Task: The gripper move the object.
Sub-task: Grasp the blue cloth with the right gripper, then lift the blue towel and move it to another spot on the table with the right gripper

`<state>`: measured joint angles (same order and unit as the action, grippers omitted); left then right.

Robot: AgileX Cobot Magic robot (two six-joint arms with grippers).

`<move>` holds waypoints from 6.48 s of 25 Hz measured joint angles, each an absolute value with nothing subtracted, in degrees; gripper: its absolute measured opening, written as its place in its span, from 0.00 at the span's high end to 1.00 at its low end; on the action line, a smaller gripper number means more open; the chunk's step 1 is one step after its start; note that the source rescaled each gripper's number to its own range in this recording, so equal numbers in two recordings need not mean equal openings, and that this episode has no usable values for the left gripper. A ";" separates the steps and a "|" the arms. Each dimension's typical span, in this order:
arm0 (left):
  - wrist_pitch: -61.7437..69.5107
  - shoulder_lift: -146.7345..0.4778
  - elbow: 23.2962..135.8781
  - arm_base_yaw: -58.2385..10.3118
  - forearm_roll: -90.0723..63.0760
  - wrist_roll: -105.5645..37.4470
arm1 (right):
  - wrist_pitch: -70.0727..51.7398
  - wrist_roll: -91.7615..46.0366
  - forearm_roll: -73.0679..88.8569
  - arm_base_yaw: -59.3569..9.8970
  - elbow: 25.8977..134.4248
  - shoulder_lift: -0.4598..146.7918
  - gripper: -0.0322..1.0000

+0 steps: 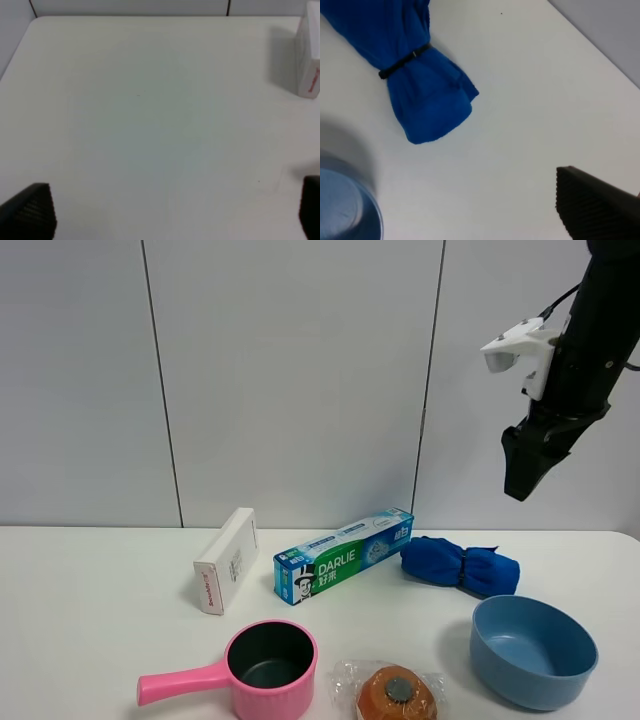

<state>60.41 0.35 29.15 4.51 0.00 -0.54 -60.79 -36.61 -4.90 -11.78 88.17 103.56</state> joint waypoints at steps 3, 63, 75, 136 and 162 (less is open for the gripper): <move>60.41 0.35 29.15 4.51 0.00 -0.54 | -58.78 -36.78 -6.88 -12.00 88.21 105.71 0.00; 60.41 0.35 29.15 4.51 0.00 -0.54 | -34.61 -39.03 -7.27 -15.02 88.27 127.36 0.97; 60.41 0.35 29.15 4.51 0.00 -0.54 | -37.00 -33.49 -7.17 -15.30 88.27 123.16 0.97; 60.41 0.35 29.15 4.51 0.00 -0.54 | -50.62 -85.04 -2.78 -33.25 88.34 123.09 0.97; 60.41 0.35 29.15 4.51 0.00 -0.54 | -44.90 -64.88 -3.67 -33.20 88.34 123.70 0.46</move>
<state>60.41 0.35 29.15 4.51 0.00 -0.54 -44.90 -64.88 -3.67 -33.20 88.34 123.70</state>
